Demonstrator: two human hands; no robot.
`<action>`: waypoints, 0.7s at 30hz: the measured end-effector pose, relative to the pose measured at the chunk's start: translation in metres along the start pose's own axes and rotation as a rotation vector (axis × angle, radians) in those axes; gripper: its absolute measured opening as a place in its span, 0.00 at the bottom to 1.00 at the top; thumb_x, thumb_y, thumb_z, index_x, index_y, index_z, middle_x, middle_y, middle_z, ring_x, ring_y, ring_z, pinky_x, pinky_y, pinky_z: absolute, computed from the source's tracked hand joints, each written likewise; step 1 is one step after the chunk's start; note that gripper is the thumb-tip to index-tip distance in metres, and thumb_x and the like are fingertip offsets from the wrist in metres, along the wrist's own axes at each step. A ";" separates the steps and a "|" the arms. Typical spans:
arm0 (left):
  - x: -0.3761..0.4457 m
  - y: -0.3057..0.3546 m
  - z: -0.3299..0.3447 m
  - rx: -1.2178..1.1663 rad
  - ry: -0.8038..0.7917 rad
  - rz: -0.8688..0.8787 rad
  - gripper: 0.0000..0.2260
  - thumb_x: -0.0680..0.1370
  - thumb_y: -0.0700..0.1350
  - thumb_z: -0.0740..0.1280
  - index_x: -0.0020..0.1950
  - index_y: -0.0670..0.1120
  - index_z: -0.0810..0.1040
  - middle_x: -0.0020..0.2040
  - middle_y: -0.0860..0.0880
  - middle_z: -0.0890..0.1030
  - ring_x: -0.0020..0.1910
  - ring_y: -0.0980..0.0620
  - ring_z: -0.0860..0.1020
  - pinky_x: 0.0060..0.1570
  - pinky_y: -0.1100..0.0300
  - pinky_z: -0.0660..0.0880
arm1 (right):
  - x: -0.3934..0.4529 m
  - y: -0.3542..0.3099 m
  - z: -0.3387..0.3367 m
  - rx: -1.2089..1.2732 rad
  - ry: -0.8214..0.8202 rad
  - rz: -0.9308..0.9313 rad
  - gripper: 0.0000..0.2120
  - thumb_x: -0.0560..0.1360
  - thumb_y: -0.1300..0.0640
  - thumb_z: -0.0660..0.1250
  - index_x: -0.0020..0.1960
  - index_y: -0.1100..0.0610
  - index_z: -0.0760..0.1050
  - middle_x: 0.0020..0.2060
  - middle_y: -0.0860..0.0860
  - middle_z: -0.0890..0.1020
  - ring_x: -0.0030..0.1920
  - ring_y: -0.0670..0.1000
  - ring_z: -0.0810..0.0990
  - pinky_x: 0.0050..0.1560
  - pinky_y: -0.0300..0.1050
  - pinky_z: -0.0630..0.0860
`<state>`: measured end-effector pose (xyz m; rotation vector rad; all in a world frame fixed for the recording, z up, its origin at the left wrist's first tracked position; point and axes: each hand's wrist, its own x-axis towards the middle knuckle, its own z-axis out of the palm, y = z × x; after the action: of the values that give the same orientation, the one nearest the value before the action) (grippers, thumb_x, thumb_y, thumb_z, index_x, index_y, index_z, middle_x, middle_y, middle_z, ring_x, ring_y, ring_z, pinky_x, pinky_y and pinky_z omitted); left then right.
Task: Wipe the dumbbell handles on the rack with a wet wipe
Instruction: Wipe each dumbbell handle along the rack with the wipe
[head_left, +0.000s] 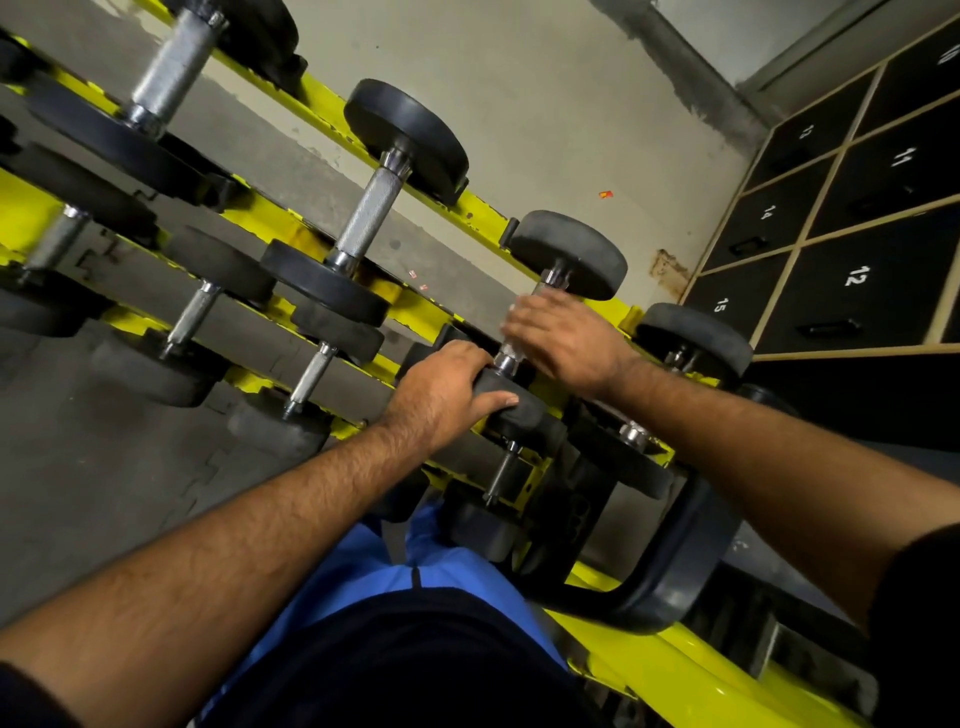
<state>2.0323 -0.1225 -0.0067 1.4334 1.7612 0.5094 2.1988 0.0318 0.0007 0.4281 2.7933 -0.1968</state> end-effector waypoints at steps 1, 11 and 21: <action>0.000 -0.001 0.001 -0.001 0.001 0.005 0.27 0.74 0.64 0.68 0.64 0.46 0.76 0.60 0.49 0.78 0.58 0.50 0.77 0.56 0.56 0.74 | 0.001 0.000 -0.001 -0.018 0.019 0.080 0.20 0.82 0.50 0.55 0.66 0.59 0.76 0.64 0.57 0.79 0.69 0.58 0.73 0.74 0.55 0.63; 0.001 -0.002 -0.001 0.013 -0.009 0.007 0.27 0.74 0.64 0.68 0.64 0.47 0.77 0.60 0.49 0.78 0.58 0.50 0.77 0.55 0.55 0.73 | 0.012 -0.005 -0.012 -0.005 -0.004 0.077 0.14 0.75 0.59 0.63 0.58 0.59 0.81 0.54 0.56 0.83 0.59 0.58 0.78 0.65 0.56 0.72; 0.000 -0.001 -0.003 0.019 -0.018 0.009 0.26 0.74 0.63 0.68 0.64 0.47 0.76 0.61 0.49 0.77 0.60 0.49 0.76 0.57 0.54 0.74 | 0.019 -0.023 -0.005 -0.004 -0.104 -0.029 0.17 0.76 0.49 0.55 0.48 0.56 0.79 0.44 0.54 0.81 0.49 0.56 0.78 0.61 0.55 0.72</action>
<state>2.0299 -0.1225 -0.0054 1.4559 1.7501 0.4844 2.1729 0.0162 0.0015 0.3654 2.6988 -0.2138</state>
